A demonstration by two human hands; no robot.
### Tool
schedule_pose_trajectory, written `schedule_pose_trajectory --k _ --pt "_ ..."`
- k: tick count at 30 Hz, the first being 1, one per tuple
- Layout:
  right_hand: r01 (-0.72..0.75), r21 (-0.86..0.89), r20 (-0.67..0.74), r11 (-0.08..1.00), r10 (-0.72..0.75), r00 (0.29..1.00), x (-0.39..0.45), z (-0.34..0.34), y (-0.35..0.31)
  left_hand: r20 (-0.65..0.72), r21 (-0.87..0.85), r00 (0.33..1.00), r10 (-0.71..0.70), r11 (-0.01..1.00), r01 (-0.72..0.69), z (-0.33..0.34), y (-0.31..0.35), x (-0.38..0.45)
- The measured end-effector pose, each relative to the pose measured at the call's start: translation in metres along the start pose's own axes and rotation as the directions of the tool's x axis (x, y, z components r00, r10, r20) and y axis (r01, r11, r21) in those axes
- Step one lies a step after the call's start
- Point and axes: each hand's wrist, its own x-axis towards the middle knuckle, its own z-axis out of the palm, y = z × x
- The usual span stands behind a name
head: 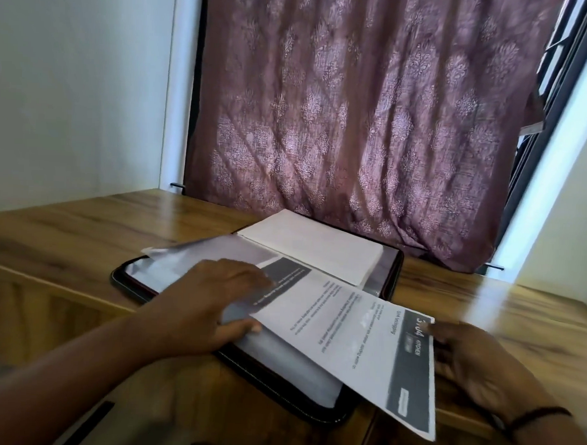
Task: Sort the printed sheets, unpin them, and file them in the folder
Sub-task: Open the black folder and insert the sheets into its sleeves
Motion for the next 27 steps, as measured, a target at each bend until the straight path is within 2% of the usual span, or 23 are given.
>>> schedule_pose_trajectory --k 3,5,9,13,17,21,24,27 --pt "-0.006 -0.045 0.086 0.999 0.010 0.996 -0.016 -0.016 0.001 0.048 0.059 0.989 -0.136 0.989 0.133 -0.008 -0.034 -0.008" --pt "-0.036 -0.070 0.122 0.997 0.044 0.991 -0.022 -0.019 -0.002 0.067 0.072 0.983 -0.170 0.984 0.165 -0.013 -0.052 -0.010" --pt "-0.059 -0.114 0.133 0.992 0.075 0.988 -0.016 -0.006 -0.003 0.087 0.006 0.990 -0.111 0.994 0.111 -0.014 -0.058 -0.009" --pt "-0.061 -0.157 0.116 0.986 0.080 0.990 0.006 0.028 -0.005 0.035 -0.065 0.998 -0.053 0.996 0.055 -0.008 -0.052 -0.013" --pt "0.058 -0.359 0.040 0.932 -0.046 0.998 0.022 0.067 -0.004 0.049 -0.072 0.996 -0.074 0.994 0.077 -0.010 -0.053 -0.016" --pt "0.253 -0.502 0.118 0.827 -0.224 0.967 0.032 0.079 -0.006 0.072 -0.117 0.991 -0.114 0.986 0.122 -0.014 -0.056 -0.023" --pt "0.264 -0.502 0.160 0.823 -0.211 0.964 0.030 0.071 -0.022 0.061 -0.089 0.985 -0.159 0.982 0.164 -0.025 -0.072 -0.030" --pt "0.228 -0.590 0.170 0.774 -0.157 0.973 0.052 0.040 -0.039 0.177 -0.024 0.960 -0.217 0.974 0.225 -0.032 -0.095 -0.044"
